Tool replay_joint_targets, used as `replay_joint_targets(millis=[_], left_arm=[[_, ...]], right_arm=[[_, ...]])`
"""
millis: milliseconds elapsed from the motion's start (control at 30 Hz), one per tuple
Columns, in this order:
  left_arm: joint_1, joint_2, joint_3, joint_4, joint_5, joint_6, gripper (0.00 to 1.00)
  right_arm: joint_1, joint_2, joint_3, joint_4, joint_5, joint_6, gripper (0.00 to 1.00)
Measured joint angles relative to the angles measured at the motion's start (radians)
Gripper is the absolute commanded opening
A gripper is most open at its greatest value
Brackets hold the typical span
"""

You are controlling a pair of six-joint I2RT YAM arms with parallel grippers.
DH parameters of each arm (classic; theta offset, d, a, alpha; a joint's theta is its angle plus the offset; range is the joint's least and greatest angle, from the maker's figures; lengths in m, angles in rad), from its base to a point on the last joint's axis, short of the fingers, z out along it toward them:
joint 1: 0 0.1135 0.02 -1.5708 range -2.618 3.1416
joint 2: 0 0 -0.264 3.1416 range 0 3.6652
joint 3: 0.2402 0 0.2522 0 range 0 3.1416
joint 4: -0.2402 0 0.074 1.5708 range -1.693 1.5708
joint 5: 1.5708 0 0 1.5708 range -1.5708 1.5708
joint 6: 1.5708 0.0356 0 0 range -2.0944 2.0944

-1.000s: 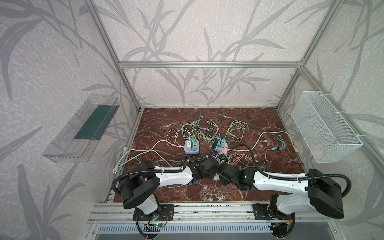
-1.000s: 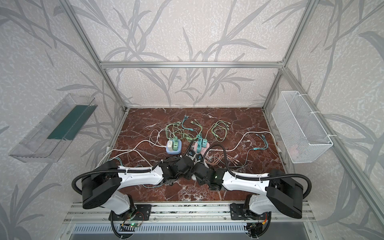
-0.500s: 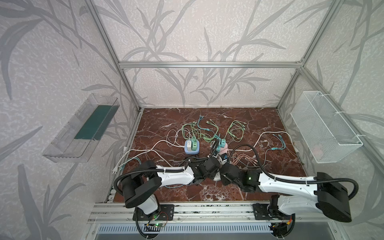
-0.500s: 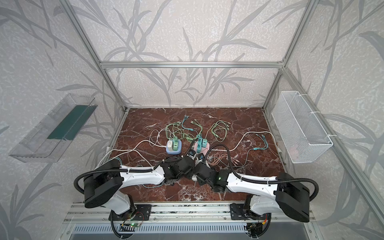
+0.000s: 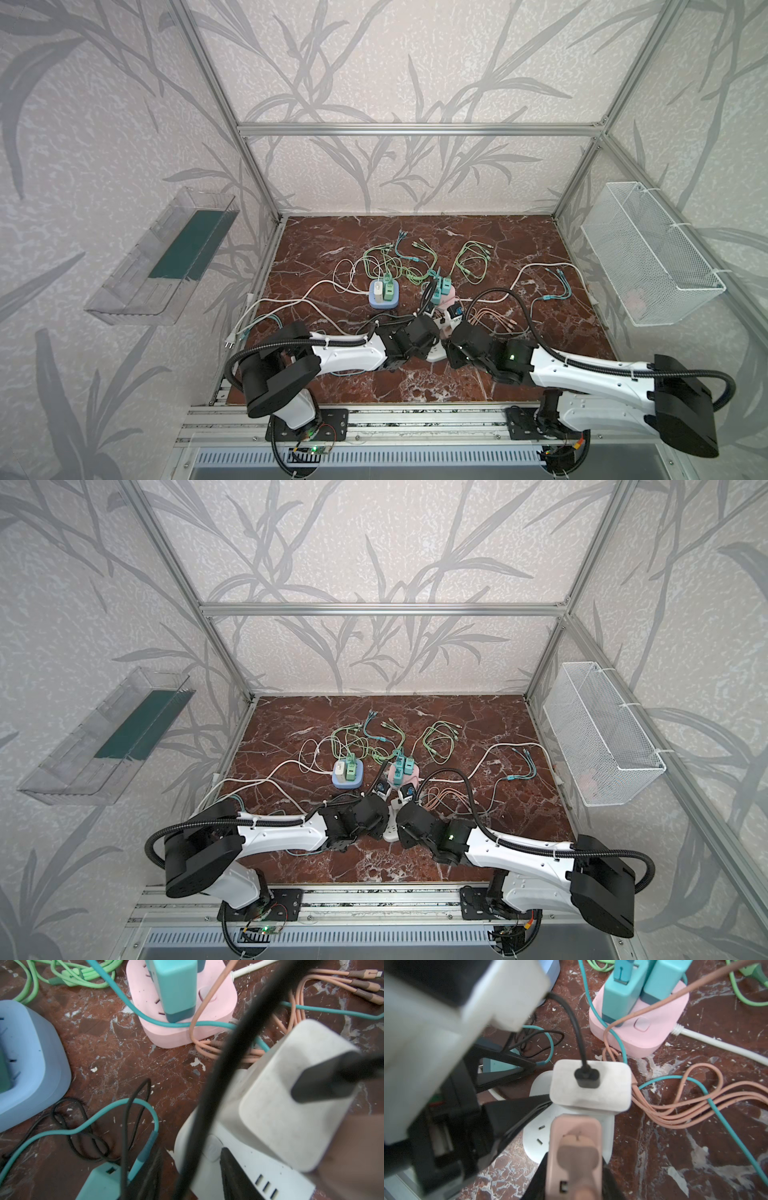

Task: Pull the plug off the socket
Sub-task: 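Pull the pink charger up out of the white strip with right gripper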

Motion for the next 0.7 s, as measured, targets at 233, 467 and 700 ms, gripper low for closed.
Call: replay_joint_targets(millis=[233, 467, 700], left_arm=[[0.000, -0.054, -0.045, 0.008, 0.003, 0.019, 0.48], [-0.002, -0.093, -0.079, 0.014, 0.023, 0.052, 0.50], [-0.007, -0.161, -0.112, 0.016, 0.051, 0.092, 0.53]], right_arm=[[-0.080, -0.146, -0.114, 0.021, -0.097, 0.012, 0.21], [-0.149, -0.268, -0.215, 0.010, -0.175, 0.075, 0.21], [-0.256, -0.367, -0.279, 0.000, -0.280, 0.129, 0.24]])
